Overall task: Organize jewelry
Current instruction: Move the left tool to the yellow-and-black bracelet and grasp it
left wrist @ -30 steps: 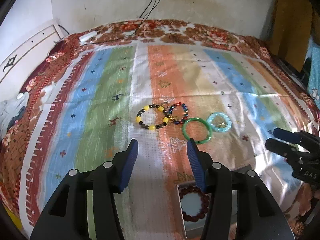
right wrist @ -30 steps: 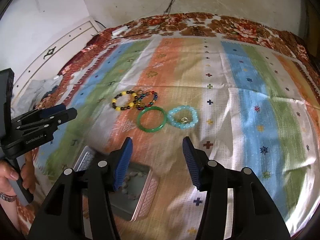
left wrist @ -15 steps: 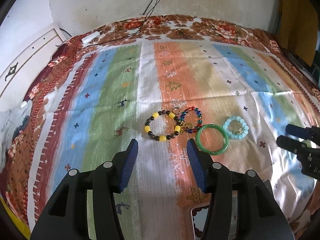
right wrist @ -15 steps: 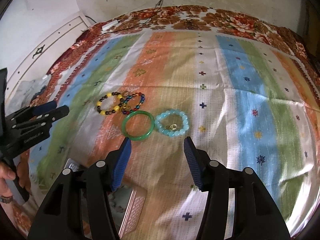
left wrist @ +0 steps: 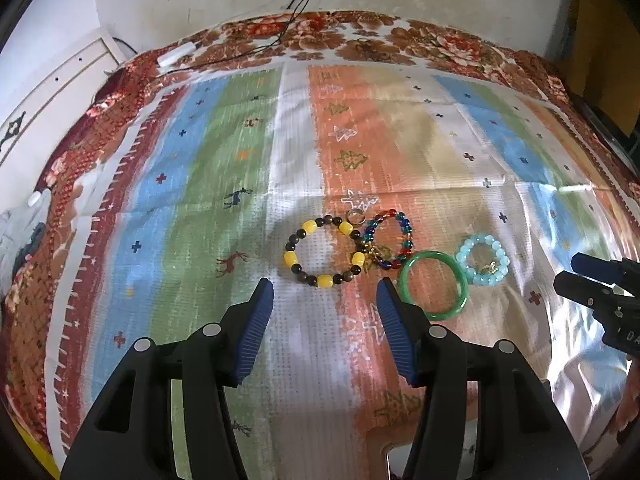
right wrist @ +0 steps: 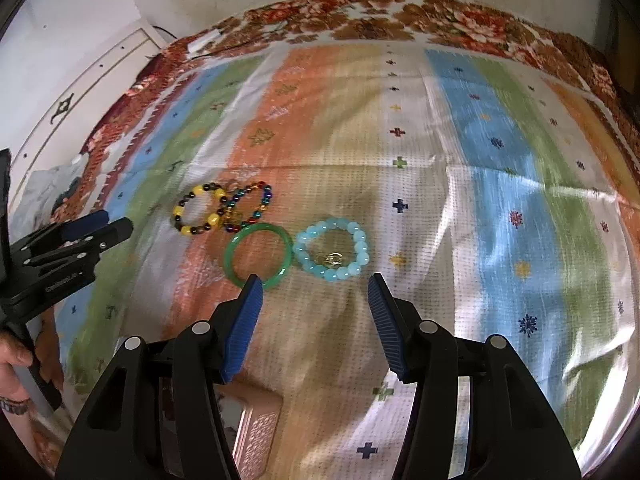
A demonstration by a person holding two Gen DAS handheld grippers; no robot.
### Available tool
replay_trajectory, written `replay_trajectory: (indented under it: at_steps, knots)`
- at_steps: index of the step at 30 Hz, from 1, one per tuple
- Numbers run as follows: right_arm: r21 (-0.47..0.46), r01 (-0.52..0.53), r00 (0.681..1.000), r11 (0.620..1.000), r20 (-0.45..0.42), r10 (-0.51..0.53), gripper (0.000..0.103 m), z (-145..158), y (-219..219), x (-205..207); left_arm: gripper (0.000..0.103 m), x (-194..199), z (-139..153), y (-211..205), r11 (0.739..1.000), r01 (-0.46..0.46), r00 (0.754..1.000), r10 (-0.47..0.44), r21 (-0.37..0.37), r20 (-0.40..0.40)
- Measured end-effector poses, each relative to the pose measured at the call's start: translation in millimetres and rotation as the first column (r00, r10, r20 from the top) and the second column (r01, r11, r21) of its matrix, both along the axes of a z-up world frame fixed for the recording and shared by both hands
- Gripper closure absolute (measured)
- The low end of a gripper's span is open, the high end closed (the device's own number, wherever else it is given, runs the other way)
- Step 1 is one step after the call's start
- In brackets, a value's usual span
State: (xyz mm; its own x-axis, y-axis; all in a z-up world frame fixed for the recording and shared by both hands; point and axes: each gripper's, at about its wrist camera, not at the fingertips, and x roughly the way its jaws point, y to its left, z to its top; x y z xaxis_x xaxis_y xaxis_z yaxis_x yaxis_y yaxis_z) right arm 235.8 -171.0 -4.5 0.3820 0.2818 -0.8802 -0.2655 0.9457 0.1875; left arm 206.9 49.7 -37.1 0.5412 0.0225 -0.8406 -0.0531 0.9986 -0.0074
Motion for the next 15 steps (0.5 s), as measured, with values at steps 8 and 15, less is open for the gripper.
replay_trajectory:
  at_steps: [8, 15]
  knots:
    - [-0.01, 0.022, 0.997, 1.0, -0.077, -0.022, 0.048, -26, -5, 25, 0.048, 13, -11, 5, 1.0, -0.012, 0.999, 0.012, -0.004, -0.036]
    - [-0.013, 0.041, 0.992, 0.999, -0.116, -0.042, 0.048, -40, -8, 41, 0.048, 26, -22, 7, 1.0, -0.015, 0.998, 0.015, -0.002, -0.066]
